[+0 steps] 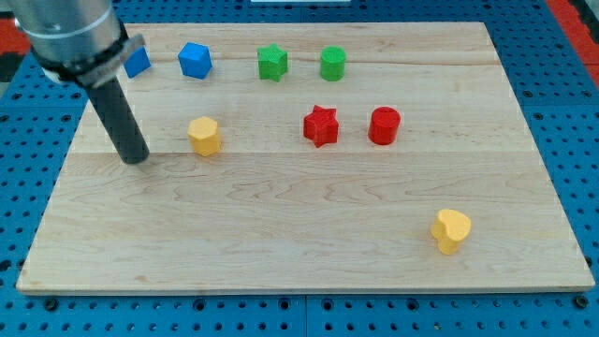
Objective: Push the yellow hexagon to the left side of the yellow heart
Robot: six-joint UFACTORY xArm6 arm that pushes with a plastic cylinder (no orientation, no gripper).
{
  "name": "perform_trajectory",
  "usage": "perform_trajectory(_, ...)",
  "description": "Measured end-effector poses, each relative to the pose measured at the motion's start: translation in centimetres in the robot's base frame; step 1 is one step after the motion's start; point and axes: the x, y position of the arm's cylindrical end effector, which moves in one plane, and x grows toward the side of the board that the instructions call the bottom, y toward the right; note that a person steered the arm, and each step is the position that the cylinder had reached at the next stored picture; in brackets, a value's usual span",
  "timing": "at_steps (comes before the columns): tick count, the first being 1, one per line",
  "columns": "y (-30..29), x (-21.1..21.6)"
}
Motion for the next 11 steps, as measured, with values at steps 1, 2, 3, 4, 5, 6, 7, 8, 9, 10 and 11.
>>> perform_trajectory(1,3.5,-1.1)
perform_trajectory(2,7.7,-2.1)
perform_trajectory(3,8.1,-2.8)
perform_trajectory(4,11.5,-3.5)
perform_trajectory(5,14.3,-0.6)
perform_trajectory(6,18.2,1.8)
perform_trajectory(7,21.2,0.6)
perform_trajectory(8,24.7,3.0)
perform_trajectory(9,24.9,5.2)
perform_trajectory(10,25.7,7.4)
perform_trajectory(11,30.2,8.7)
